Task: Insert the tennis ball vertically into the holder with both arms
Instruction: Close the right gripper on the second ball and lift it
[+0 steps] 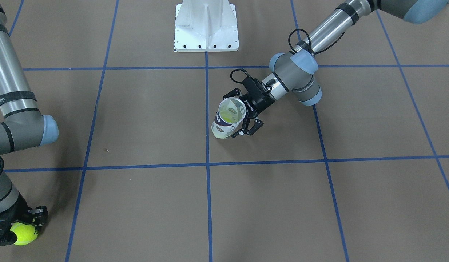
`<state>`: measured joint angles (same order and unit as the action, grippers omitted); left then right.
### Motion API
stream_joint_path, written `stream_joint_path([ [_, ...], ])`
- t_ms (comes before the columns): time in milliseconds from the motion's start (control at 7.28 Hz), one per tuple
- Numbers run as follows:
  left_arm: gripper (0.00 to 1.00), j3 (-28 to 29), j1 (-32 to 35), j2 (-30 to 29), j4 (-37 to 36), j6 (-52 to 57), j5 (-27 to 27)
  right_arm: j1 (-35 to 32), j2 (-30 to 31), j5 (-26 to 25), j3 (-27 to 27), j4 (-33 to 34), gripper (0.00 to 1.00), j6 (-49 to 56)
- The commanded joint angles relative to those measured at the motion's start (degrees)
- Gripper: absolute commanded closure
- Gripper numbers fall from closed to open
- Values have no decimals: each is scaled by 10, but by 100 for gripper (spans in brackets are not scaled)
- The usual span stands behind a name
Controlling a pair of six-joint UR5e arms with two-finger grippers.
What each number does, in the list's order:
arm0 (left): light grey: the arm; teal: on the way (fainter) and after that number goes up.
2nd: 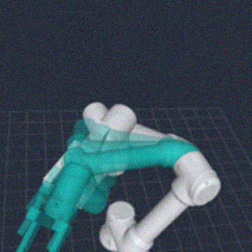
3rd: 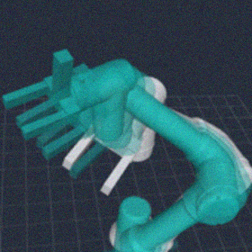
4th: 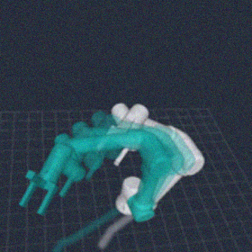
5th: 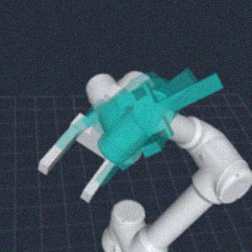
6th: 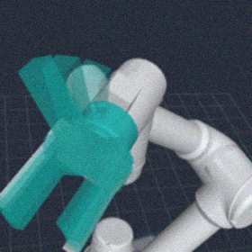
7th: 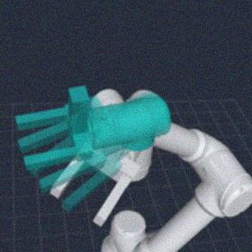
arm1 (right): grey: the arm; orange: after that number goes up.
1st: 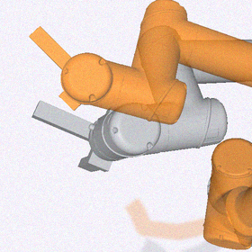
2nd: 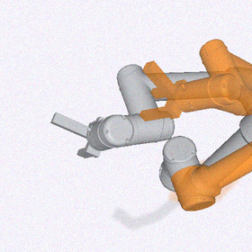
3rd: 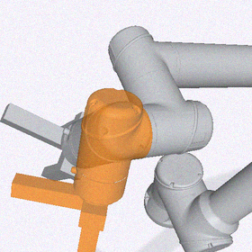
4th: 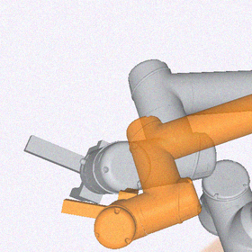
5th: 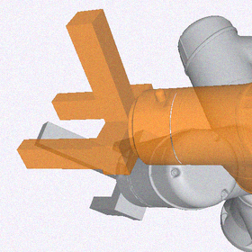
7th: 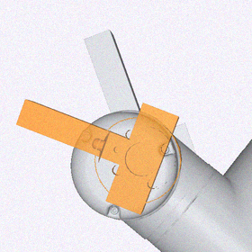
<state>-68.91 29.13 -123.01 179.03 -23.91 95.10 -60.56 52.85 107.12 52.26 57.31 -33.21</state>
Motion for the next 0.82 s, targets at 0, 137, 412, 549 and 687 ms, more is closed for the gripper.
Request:
stream_joint_path([
  [0, 1, 0, 0, 0, 0, 0, 0, -33, -28, 30, 8, 8, 100, 19],
  [137, 1, -1, 0, 1, 0, 0, 0, -60, -30, 82, 44, 36, 100, 20],
  [412, 1, -2, 0, 0, 0, 0, 1, -70, -42, 126, 195, 202, 100, 18],
  [549, 1, -3, 0, 0, 0, 0, 1, -50, -55, 129, 263, 276, 100, 11],
  [687, 1, -3, -1, -2, -1, 0, 1, -17, -75, 131, 321, 332, 100, -17],
])
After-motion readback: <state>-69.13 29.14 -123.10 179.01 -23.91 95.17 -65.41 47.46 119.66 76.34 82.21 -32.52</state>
